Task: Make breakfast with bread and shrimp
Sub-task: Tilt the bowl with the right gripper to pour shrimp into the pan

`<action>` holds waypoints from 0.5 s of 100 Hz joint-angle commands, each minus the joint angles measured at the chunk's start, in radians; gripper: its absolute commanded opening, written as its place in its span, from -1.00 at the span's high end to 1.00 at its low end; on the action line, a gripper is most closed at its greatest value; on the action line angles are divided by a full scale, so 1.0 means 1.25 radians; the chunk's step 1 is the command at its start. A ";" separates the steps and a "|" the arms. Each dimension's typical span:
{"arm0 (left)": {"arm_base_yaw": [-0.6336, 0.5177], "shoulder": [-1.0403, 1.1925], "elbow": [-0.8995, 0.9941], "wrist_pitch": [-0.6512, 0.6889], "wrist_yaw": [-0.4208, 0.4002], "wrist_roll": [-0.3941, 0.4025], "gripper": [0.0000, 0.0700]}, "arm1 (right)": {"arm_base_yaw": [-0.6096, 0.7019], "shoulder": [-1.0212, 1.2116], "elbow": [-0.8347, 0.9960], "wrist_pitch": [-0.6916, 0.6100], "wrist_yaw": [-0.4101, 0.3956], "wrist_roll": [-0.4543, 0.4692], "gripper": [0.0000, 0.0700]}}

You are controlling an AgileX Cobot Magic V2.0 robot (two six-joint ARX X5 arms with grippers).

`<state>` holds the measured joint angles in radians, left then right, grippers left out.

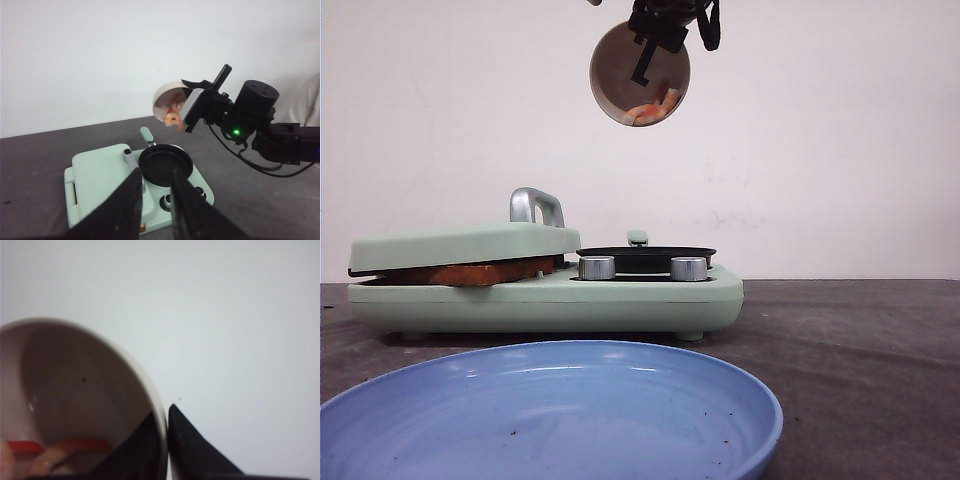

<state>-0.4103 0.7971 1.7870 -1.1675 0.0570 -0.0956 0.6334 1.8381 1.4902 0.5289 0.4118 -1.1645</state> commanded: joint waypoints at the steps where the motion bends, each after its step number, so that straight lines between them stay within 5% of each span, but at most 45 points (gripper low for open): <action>1: -0.004 0.005 0.016 0.006 0.006 0.004 0.96 | 0.009 0.014 0.022 0.016 -0.003 -0.036 1.00; 50: -0.004 0.005 0.016 -0.002 0.018 0.004 0.96 | 0.009 0.014 0.022 0.039 -0.015 -0.074 1.00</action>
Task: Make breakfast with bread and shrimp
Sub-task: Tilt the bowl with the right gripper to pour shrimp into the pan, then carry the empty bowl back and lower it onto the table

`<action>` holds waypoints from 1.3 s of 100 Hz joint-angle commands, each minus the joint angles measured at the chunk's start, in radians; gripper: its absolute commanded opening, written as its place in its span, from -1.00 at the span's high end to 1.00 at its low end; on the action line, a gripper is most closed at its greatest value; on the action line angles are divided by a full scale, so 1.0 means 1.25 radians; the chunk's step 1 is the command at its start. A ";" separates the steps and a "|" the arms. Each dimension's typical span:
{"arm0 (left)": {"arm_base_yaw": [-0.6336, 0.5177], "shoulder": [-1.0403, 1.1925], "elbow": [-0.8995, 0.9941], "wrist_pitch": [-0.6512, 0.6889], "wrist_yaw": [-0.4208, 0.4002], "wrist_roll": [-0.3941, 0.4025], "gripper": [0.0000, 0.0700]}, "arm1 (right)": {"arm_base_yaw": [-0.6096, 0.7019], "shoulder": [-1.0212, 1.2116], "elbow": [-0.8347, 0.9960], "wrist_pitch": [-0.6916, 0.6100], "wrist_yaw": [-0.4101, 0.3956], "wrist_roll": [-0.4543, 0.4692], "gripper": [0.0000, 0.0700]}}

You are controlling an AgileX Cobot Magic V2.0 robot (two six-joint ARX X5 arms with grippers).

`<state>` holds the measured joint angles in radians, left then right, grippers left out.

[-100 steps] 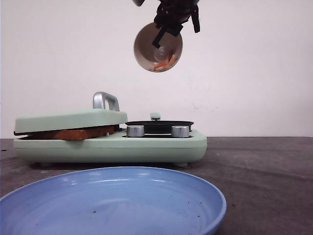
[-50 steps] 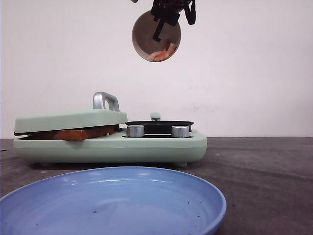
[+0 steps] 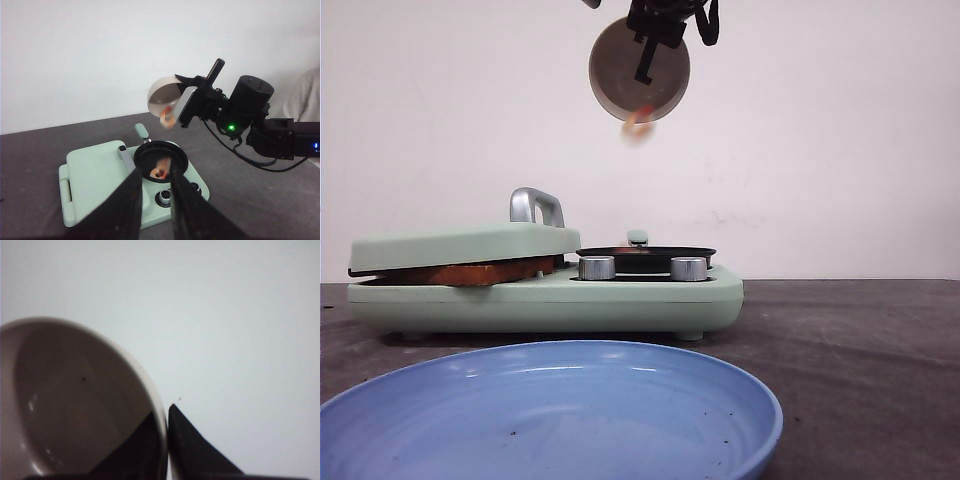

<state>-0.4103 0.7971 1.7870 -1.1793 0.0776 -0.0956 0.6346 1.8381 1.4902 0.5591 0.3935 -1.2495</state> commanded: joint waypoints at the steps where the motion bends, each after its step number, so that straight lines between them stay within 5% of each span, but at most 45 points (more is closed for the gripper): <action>1: -0.004 0.005 0.016 0.007 0.001 0.004 0.96 | 0.008 0.014 0.022 0.015 -0.001 -0.006 1.00; 29: -0.004 0.005 0.016 0.009 0.001 0.004 0.96 | 0.007 0.014 0.022 0.014 0.000 0.000 1.00; 39: -0.004 0.005 0.016 0.009 0.001 0.004 0.96 | 0.002 0.013 0.023 0.012 0.025 0.086 1.00; 48: -0.004 0.005 0.016 0.009 0.001 0.004 0.96 | -0.013 -0.006 0.024 -0.056 0.091 0.269 0.99; 64: -0.004 0.005 0.016 -0.002 0.001 0.004 0.96 | -0.090 -0.072 0.024 -0.347 0.062 0.684 0.99; 75: -0.004 0.005 0.016 -0.003 0.001 0.004 0.96 | -0.186 -0.110 0.024 -0.573 -0.050 0.926 0.99; 89: -0.004 0.005 0.016 -0.002 0.001 0.005 0.96 | -0.360 -0.108 0.023 -0.864 -0.285 1.142 0.99; 108: -0.004 0.005 0.016 -0.001 0.001 0.005 0.96 | -0.504 -0.037 0.009 -1.044 -0.400 1.151 0.99; 130: -0.003 0.005 0.016 -0.002 0.001 0.004 0.96 | -0.536 0.025 -0.009 -1.117 -0.398 1.103 0.99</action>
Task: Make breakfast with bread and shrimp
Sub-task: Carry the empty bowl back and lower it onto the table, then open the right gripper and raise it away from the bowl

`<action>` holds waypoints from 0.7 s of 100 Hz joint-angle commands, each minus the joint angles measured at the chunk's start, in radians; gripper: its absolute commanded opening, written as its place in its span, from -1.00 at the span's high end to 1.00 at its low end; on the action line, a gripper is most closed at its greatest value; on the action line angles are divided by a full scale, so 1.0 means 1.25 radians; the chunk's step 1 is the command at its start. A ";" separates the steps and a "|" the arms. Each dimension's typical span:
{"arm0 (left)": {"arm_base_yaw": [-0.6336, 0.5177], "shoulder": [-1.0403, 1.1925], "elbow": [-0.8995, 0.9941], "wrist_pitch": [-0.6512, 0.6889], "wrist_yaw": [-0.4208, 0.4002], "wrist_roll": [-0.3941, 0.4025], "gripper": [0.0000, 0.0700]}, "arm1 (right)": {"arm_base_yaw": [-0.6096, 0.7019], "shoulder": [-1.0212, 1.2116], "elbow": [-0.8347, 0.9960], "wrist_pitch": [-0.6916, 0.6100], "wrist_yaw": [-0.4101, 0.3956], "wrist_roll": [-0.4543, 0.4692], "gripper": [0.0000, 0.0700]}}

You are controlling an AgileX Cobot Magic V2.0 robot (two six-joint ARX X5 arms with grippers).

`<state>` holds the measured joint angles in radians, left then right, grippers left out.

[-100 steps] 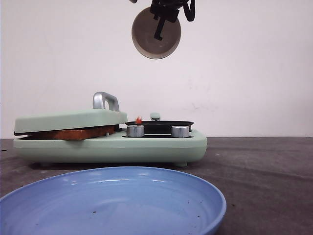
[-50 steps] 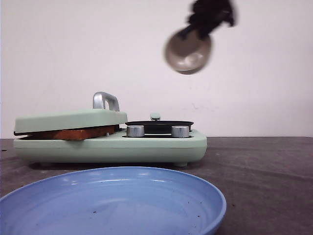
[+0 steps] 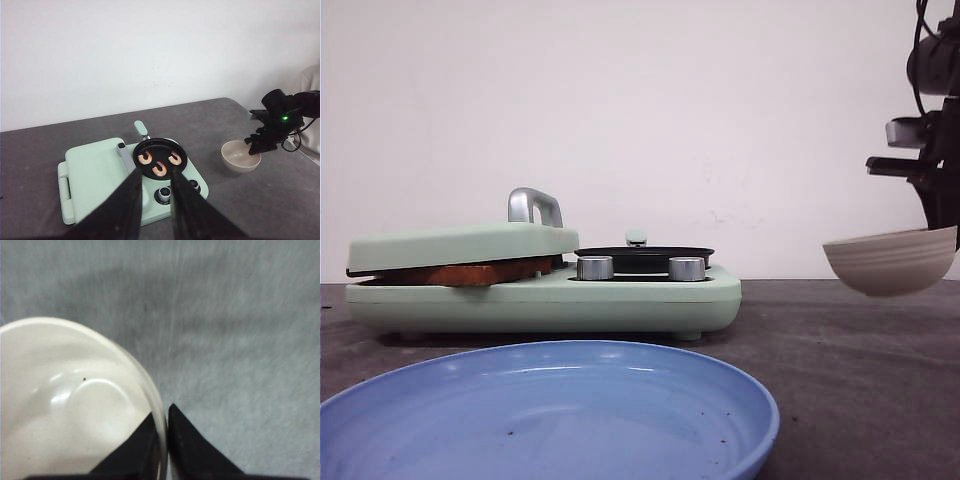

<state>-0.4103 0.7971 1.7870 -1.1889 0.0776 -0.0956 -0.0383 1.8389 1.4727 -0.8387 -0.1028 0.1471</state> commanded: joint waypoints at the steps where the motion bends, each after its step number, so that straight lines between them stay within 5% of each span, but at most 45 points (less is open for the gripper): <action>1: -0.004 0.005 0.016 0.005 0.001 0.005 0.96 | 0.002 0.025 0.004 0.002 -0.002 -0.014 0.99; 17: -0.004 0.004 0.016 -0.003 0.001 0.004 0.96 | 0.007 0.025 -0.001 0.021 0.002 -0.013 0.93; 32: -0.004 0.004 0.016 -0.014 0.001 0.005 0.96 | 0.013 0.025 -0.001 0.012 0.004 -0.013 -0.03; 45: -0.004 0.004 0.016 -0.022 0.001 0.005 0.96 | 0.013 0.018 0.003 -0.009 0.004 -0.014 -0.17; 58: -0.004 0.001 0.016 -0.022 0.001 0.011 0.96 | 0.013 -0.043 0.007 -0.008 -0.003 -0.015 -0.05; 68: -0.004 -0.002 0.016 -0.023 0.000 0.031 0.96 | 0.014 -0.135 0.006 0.043 -0.052 -0.015 1.00; 70: -0.004 -0.003 0.016 -0.025 -0.002 0.032 0.96 | 0.016 -0.157 0.006 0.057 -0.070 -0.015 1.00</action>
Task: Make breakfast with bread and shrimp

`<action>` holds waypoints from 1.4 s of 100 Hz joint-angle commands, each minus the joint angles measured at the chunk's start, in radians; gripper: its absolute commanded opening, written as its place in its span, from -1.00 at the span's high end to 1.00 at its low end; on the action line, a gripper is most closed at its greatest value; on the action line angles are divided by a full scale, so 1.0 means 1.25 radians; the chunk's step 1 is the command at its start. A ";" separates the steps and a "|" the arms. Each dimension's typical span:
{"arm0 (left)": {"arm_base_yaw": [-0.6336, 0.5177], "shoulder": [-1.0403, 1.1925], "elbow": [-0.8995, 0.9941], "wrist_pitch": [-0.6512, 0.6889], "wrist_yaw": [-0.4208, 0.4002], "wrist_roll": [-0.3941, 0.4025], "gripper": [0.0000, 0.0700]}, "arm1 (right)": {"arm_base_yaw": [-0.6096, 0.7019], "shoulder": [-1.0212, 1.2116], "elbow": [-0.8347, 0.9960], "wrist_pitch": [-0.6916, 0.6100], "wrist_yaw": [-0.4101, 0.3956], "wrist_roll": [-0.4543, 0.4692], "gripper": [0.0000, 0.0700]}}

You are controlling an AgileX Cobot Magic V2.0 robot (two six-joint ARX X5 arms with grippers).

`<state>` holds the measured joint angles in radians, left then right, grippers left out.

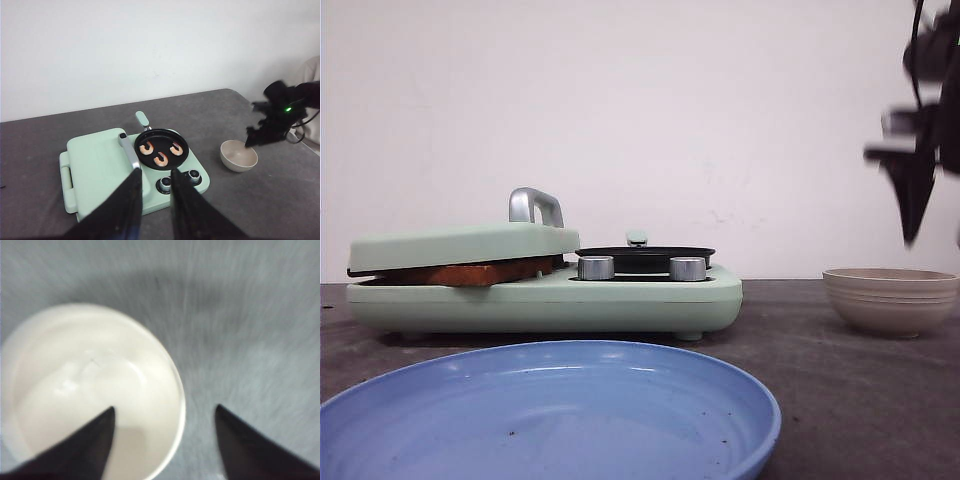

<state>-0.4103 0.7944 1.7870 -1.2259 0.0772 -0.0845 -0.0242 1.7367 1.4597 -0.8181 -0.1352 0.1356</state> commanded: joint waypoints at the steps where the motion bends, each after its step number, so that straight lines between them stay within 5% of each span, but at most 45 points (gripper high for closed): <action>1: -0.004 -0.001 0.016 0.004 -0.002 0.023 0.96 | 0.005 -0.086 0.017 0.050 -0.052 -0.006 0.99; 17: -0.004 -0.020 -0.002 0.002 -0.005 0.023 0.96 | 0.057 -0.284 -0.006 0.212 -0.049 -0.019 0.98; 39: -0.003 -0.085 -0.086 0.022 -0.052 0.023 0.96 | 0.167 -0.580 -0.214 0.489 0.056 -0.058 0.99; 80: -0.003 -0.316 -0.451 0.246 -0.125 -0.018 0.96 | 0.206 -1.059 -0.621 0.471 0.071 -0.025 0.99; 100: -0.003 -0.341 -0.547 0.240 -0.113 -0.060 0.96 | 0.206 -1.138 -0.638 0.421 0.133 -0.032 0.98; 140: -0.003 -0.338 -0.549 0.240 -0.106 -0.072 0.96 | 0.206 -1.157 -0.638 0.478 0.130 -0.031 0.98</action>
<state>-0.4103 0.3702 1.0821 -0.9382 -0.0555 -0.1715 0.2291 0.2893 0.6563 -0.2405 0.0265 0.0868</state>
